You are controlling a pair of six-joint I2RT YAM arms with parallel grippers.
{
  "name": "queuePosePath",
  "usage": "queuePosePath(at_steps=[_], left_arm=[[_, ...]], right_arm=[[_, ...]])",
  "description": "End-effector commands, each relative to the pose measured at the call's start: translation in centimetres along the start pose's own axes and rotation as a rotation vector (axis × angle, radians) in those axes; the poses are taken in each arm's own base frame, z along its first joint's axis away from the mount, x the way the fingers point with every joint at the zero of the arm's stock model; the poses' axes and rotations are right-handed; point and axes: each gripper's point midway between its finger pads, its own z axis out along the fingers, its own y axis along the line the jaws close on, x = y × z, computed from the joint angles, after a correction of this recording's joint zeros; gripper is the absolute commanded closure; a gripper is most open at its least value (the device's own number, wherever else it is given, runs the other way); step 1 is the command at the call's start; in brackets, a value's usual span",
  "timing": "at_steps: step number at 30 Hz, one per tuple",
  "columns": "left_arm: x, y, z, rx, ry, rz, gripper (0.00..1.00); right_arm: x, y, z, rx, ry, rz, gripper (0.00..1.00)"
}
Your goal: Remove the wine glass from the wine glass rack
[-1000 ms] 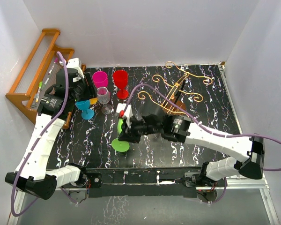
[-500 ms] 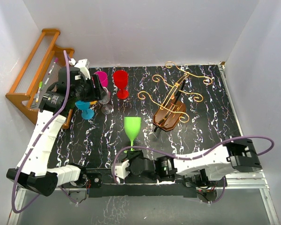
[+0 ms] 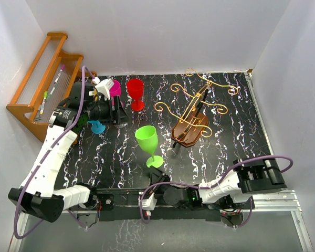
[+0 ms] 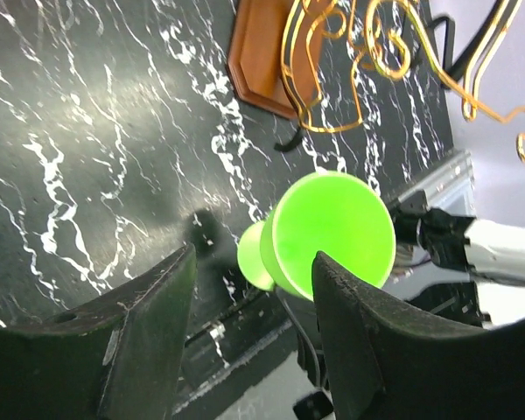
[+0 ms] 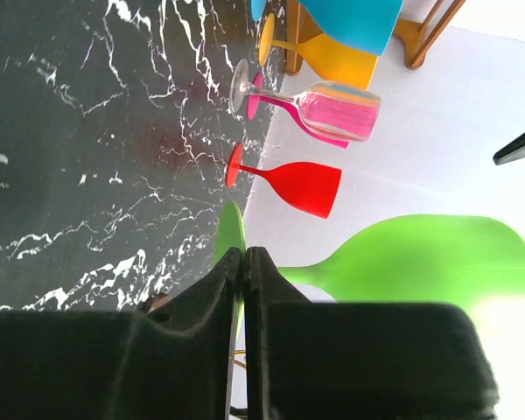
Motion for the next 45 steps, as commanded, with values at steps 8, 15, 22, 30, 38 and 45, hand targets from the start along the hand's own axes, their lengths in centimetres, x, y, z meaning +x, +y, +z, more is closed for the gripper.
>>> queuePosePath(at_steps=[8, 15, 22, 30, 38, 45], left_arm=[[4.6, -3.8, -2.4, 0.247, 0.090, -0.004, 0.47], [6.9, -2.9, -1.6, 0.249, 0.165, -0.035, 0.48], [7.7, -2.0, -0.7, 0.231, 0.204, -0.058, 0.48], [8.4, -1.1, 0.7, 0.219, 0.256, -0.084, 0.51], [8.9, 0.1, 1.7, 0.178, 0.288, -0.100, 0.65], [9.0, 0.8, 2.4, 0.150, 0.309, -0.106, 1.00]], right_arm=[[-0.1, -2.5, -0.5, 0.188, -0.015, -0.061, 0.92], [-0.9, -2.1, 0.1, 0.189, -0.033, -0.093, 0.92], [-1.2, -1.9, 0.3, 0.199, -0.039, -0.123, 0.92], [-2.1, -2.0, 0.5, 0.203, -0.065, -0.147, 0.92], [-2.3, -2.6, 0.6, 0.235, -0.064, -0.156, 0.92], [-1.6, -2.9, 0.4, 0.255, -0.019, -0.137, 0.92]])
